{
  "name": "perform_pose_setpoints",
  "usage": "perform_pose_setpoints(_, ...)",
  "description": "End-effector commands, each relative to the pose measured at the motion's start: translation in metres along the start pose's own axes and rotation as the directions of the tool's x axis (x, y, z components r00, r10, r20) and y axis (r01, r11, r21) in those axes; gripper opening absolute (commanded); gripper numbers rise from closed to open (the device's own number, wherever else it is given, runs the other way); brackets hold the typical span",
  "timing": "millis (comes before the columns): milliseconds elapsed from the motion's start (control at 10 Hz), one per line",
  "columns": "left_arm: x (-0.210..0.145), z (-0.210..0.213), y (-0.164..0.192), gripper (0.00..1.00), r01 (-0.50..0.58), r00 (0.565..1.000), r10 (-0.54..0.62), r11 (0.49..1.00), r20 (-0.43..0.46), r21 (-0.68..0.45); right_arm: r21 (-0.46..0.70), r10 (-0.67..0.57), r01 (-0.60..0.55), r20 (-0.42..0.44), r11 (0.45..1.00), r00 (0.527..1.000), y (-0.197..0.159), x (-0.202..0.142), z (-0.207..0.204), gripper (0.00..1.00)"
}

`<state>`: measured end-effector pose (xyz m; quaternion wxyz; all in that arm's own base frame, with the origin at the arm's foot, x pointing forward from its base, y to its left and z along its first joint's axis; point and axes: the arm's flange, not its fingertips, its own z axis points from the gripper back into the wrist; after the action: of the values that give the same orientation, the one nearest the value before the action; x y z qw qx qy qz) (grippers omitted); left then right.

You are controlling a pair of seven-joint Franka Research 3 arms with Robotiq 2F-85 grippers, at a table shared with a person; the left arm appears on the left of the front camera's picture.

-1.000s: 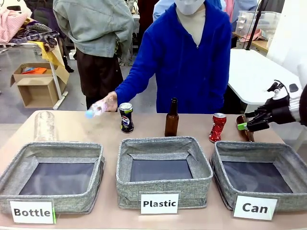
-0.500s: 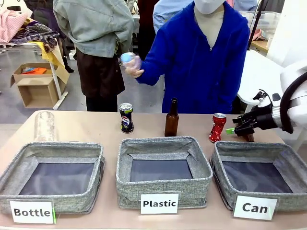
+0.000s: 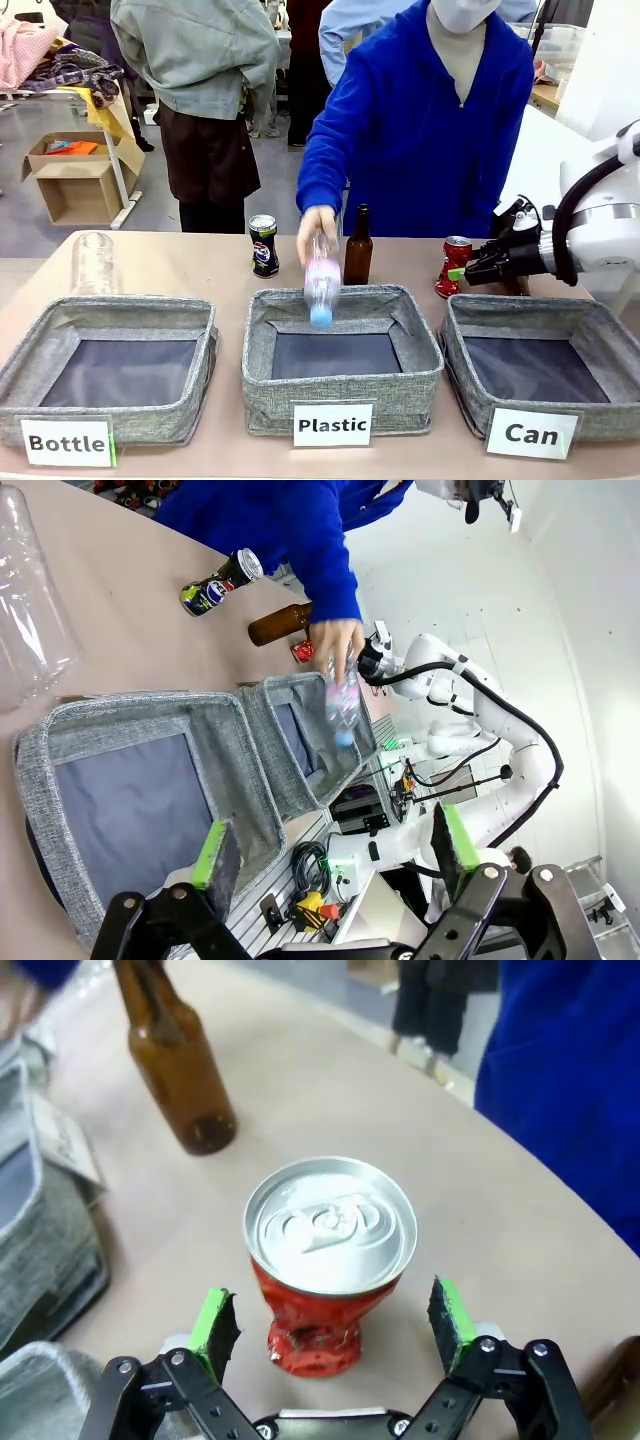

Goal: Sort the can waste into the basket.
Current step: Pick up the can waste from the table and place it in the right Fabric basket.

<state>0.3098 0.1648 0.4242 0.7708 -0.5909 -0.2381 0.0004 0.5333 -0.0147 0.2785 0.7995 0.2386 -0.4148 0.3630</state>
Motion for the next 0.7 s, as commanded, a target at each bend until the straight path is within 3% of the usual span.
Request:
perform_pose_setpoints(0, -0.0005, 0.0026, -0.0007, 1.0, 0.023, 1.0, -0.024, 1.0, -0.008, -0.007, -0.035, 0.024, -0.021, 0.084, 0.999, 0.996, -0.0043, -0.0064, -0.0169, 1.0)
perform_pose_setpoints(300, -0.0005, 0.0026, -0.0007, 1.0, 0.023, 1.0, -0.024, 1.0, -0.008, -0.007, -0.004, -0.006, 0.006, 0.138, 1.0, 0.99, -0.0047, -0.009, -0.0256, 1.0)
perform_pose_setpoints(400, -0.0005, 0.0026, -0.0007, 1.0, 0.023, 1.0, -0.024, 1.0, -0.008, -0.007, -0.005, -0.015, 0.016, 0.14, 1.0, 0.99, -0.0051, -0.0097, -0.0247, 0.41)
perform_pose_setpoints(500, -0.0005, 0.0026, -0.0007, 1.0, 0.023, 1.0, -0.024, 1.0, -0.008, -0.007, 0.001, -0.03, 0.03, 0.141, 1.0, 0.99, -0.0048, -0.0107, -0.0243, 0.41)
perform_pose_setpoints(600, -0.0005, 0.0026, -0.0007, 1.0, 0.023, 1.0, -0.024, 1.0, -0.008, -0.007, -0.006, -0.033, 0.034, 0.144, 0.999, 0.989, -0.0056, -0.0116, -0.0236, 0.0)
